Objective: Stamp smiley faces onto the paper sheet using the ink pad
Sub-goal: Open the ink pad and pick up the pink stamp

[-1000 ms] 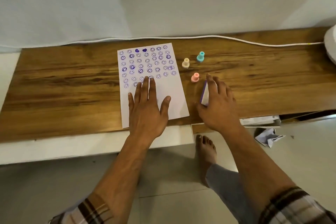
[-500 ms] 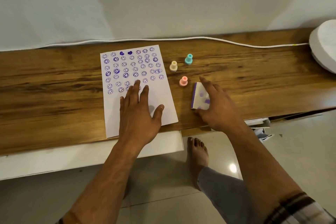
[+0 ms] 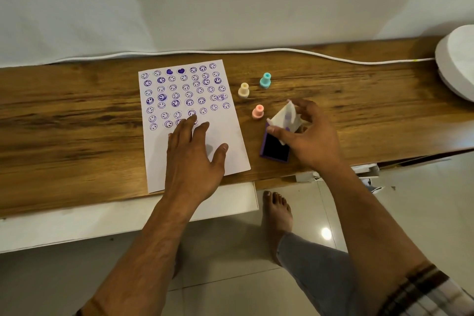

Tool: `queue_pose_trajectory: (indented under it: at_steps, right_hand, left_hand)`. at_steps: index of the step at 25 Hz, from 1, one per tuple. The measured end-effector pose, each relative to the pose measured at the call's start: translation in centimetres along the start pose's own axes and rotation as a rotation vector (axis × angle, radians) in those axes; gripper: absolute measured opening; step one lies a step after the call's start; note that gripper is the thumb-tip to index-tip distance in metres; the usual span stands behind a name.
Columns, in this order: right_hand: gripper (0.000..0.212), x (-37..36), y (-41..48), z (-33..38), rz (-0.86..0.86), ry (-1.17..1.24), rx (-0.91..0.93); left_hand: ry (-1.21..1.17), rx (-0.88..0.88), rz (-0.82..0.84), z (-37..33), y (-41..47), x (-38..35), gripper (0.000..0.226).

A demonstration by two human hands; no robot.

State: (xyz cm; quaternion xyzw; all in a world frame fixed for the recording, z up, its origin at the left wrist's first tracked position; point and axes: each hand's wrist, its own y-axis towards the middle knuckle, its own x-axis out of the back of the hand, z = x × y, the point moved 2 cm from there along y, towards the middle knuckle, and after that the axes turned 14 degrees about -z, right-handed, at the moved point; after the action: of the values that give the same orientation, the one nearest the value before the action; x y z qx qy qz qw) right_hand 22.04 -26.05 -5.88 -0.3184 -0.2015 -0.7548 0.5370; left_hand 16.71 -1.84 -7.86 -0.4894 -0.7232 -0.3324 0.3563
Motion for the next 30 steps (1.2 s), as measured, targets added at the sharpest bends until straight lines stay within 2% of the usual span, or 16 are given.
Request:
queue_pose_trajectory:
  at_steps: [3, 6, 17, 20, 22, 24, 26, 28, 30]
  right_hand:
    - [0.08, 1.0, 1.5, -0.8, -0.174, -0.012, -0.07]
    - [0.081, 1.2, 3.5, -1.6, -0.25, -0.107, -0.093]
    - [0.084, -2.4, 6.9, -1.5, -0.178, -0.419, 0.053]
    - [0.071, -2.2, 6.4, -0.3, -0.259, -0.287, 0.157]
    - [0.056, -2.9, 5.6, 1.3, -0.167, -0.133, 0.256]
    - [0.047, -4.0, 4.5, 2.3, -0.024, -0.178, 0.344]
    - [0.036, -4.8, 3.7, 2.6, 0.035, -0.294, 0.407]
    - [0.03, -4.6, 3.2, 2.8, 0.041, -0.237, 0.354]
    - [0.025, -3.7, 2.2, 3.2, 0.012, 0.038, 0.142]
  left_hand:
    - [-0.008, 0.004, -0.001, 0.0, 0.0, 0.0, 0.068]
    - [-0.013, -0.007, 0.007, -0.2, -0.2, -0.1, 0.067]
    - [-0.021, 0.022, 0.001, 0.1, -0.1, -0.4, 0.067]
    - [-0.023, 0.025, 0.003, -0.1, -0.1, -0.3, 0.067]
    - [-0.03, 0.025, 0.002, -0.2, -0.1, -0.1, 0.067]
    - [-0.034, 0.018, 0.008, -0.3, -0.1, 0.1, 0.067]
    - [-0.045, 0.013, 0.002, -0.4, -0.2, 0.4, 0.063]
    - [-0.108, 0.026, -0.027, -0.5, -0.3, 0.8, 0.058]
    - [-0.273, 0.086, -0.062, -0.8, 0.0, 1.5, 0.049]
